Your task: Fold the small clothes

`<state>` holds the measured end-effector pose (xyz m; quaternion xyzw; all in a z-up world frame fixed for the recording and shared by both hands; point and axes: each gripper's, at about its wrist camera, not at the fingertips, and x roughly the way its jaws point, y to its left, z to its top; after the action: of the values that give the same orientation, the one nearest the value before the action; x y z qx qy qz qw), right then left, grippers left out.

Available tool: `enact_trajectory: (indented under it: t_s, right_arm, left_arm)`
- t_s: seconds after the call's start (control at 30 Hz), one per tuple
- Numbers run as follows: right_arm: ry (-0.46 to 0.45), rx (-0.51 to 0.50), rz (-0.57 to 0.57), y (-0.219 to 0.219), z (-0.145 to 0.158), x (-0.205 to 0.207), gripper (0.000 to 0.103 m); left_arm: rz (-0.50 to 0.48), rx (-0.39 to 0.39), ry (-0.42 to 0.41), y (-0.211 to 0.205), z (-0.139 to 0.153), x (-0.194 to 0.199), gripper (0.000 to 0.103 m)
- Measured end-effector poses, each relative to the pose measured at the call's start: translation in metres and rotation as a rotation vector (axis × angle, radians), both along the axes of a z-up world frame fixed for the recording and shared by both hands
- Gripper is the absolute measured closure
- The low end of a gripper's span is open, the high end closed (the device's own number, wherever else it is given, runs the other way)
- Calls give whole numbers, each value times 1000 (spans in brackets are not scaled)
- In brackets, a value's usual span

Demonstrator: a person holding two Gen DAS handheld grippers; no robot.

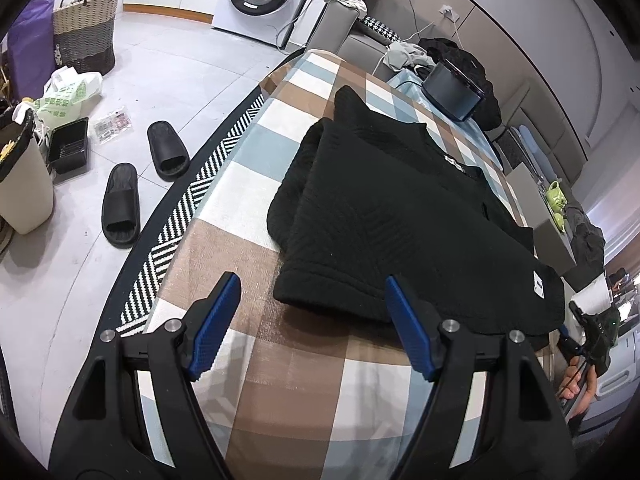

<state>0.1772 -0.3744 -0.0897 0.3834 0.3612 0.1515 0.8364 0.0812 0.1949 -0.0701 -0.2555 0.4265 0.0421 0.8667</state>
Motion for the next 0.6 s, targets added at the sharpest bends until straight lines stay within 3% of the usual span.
enact_trajectory:
  t_s: [0.1,0.2,0.37,0.6]
  right_arm:
    - [-12,-68,-5,-8,12,8,47]
    - [9,-69,47,-6,10,19,39]
    - [57,-139,145,12,-9,33,39]
    - [48,-134,143,6,-14,36,39]
  left_arm:
    - [-6,2,-1,0,-1,4,32]
    - [-7,-4,-7,-1,-1,7,32]
    - [-10,-4,-7,-3,-2,11,32]
    - [-12,-7,-12,0,-4,21,32]
